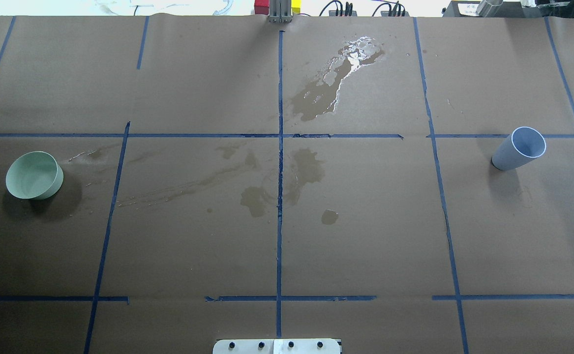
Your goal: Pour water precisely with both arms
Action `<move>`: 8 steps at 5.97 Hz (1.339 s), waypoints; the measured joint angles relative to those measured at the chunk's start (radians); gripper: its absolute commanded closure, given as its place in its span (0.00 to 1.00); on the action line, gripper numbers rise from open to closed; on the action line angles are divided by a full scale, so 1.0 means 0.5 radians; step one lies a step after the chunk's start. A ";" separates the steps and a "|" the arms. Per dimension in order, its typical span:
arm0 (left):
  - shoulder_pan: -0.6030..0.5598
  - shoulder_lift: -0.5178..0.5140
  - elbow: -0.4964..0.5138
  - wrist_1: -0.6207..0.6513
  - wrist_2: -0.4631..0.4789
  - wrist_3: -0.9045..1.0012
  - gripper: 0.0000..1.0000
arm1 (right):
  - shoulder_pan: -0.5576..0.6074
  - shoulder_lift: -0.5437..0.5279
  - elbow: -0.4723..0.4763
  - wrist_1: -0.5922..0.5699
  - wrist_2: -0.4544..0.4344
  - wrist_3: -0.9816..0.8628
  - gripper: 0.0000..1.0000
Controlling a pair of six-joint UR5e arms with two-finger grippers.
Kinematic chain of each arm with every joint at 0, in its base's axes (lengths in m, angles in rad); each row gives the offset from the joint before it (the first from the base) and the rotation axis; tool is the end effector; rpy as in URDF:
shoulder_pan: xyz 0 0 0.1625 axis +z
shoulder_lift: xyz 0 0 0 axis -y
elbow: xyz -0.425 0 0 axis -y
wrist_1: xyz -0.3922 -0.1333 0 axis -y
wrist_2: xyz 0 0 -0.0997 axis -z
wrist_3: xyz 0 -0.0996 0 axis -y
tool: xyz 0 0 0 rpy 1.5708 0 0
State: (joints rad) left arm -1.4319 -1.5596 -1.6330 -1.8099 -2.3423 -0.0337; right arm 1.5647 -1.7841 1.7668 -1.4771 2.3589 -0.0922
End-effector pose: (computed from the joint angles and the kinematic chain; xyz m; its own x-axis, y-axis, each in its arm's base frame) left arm 0.0064 -0.5069 0.6074 0.6864 0.2646 -0.6773 -0.1096 0.9584 0.2634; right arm 0.0602 -0.4073 0.6471 0.7013 -0.1500 0.6969 0.0709 0.9875 0.1411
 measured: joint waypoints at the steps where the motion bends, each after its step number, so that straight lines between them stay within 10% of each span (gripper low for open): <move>1: 0.161 0.021 0.065 -0.327 -0.002 -0.431 0.00 | 0.000 0.000 -0.001 0.000 0.000 0.000 0.00; 5: 0.720 0.041 0.315 -1.175 0.195 -1.522 0.01 | 0.000 0.000 -0.006 0.000 -0.002 -0.001 0.00; 6: 0.785 0.040 0.334 -1.190 0.226 -1.542 0.79 | 0.000 0.000 -0.008 0.000 -0.002 -0.002 0.00; 8: 0.826 0.039 0.341 -1.205 0.228 -1.552 1.00 | 0.000 0.000 -0.009 0.000 -0.002 -0.003 0.00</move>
State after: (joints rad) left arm -1.0187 -1.5400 -1.4624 -2.4123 -2.2284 -0.8096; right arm 1.5647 -1.7840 1.7626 -1.4772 2.3577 -0.0935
